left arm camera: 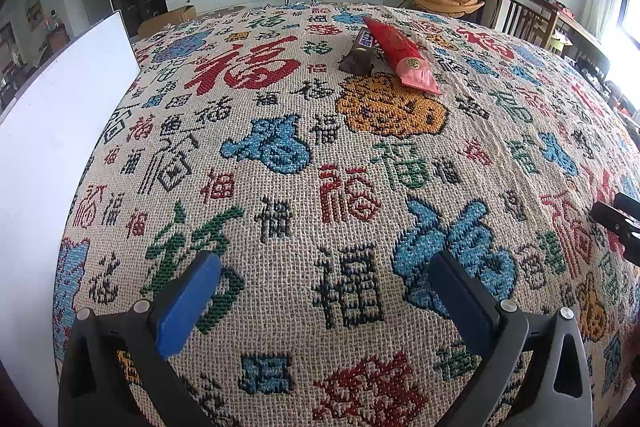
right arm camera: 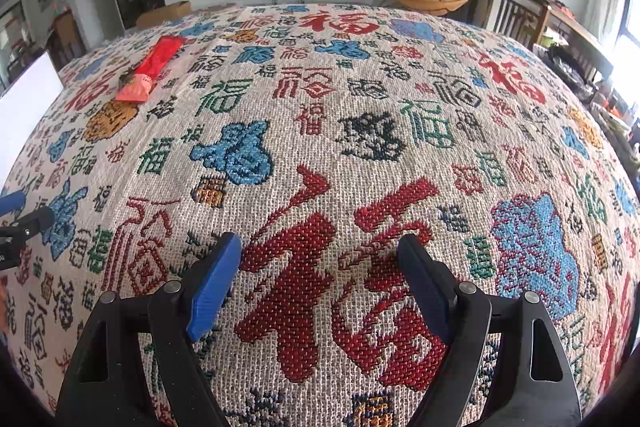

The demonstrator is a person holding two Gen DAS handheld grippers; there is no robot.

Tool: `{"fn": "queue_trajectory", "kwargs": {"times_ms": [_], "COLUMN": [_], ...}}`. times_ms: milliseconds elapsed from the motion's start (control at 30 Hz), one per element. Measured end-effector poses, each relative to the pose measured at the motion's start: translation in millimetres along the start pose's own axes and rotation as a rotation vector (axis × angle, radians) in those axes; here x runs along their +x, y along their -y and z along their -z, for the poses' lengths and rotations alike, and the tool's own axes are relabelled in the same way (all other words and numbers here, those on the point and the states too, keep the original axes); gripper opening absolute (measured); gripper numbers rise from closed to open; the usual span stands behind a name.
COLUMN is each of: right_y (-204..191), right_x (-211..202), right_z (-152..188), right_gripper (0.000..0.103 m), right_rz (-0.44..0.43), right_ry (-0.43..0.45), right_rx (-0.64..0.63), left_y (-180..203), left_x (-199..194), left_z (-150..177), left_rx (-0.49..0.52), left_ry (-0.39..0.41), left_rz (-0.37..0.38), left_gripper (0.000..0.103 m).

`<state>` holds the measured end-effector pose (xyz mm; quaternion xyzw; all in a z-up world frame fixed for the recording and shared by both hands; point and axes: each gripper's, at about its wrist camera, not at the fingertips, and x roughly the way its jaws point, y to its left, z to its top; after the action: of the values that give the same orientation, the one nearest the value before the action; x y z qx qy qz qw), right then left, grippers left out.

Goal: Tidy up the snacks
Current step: 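Move both grippers back toward the red bar and chocolate bar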

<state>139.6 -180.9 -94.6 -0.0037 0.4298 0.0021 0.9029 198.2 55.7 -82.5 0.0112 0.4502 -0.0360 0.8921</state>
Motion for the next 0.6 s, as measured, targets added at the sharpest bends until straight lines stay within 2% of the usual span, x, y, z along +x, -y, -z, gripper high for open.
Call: {"fn": "queue_trajectory", "kwargs": {"times_ms": [200, 300, 367, 500, 600], "right_y": [0, 0, 0, 0, 0], "right_x": [0, 0, 0, 0, 0], "right_z": [0, 0, 0, 0, 0], "right_gripper": [0.083, 0.083, 0.083, 0.083, 0.083], "right_rz": [0.000, 0.000, 0.000, 0.000, 0.000], "right_ry": [0.000, 0.000, 0.000, 0.000, 0.000], "right_rx": [0.000, 0.000, -0.001, -0.001, -0.001], "left_y": [-1, -2, -9, -14, -13], "left_x": [1, 6, 11, 11, 11], "left_z": [-1, -9, -17, -13, -14], "left_rx": [0.003, 0.065, 0.071, 0.067, 0.065], "left_ry": [-0.002, -0.024, -0.050, 0.000, -0.002], "left_rz": [0.004, 0.034, 0.042, 0.038, 0.039], "left_gripper": [0.103, 0.103, 0.103, 0.103, 0.103]}}
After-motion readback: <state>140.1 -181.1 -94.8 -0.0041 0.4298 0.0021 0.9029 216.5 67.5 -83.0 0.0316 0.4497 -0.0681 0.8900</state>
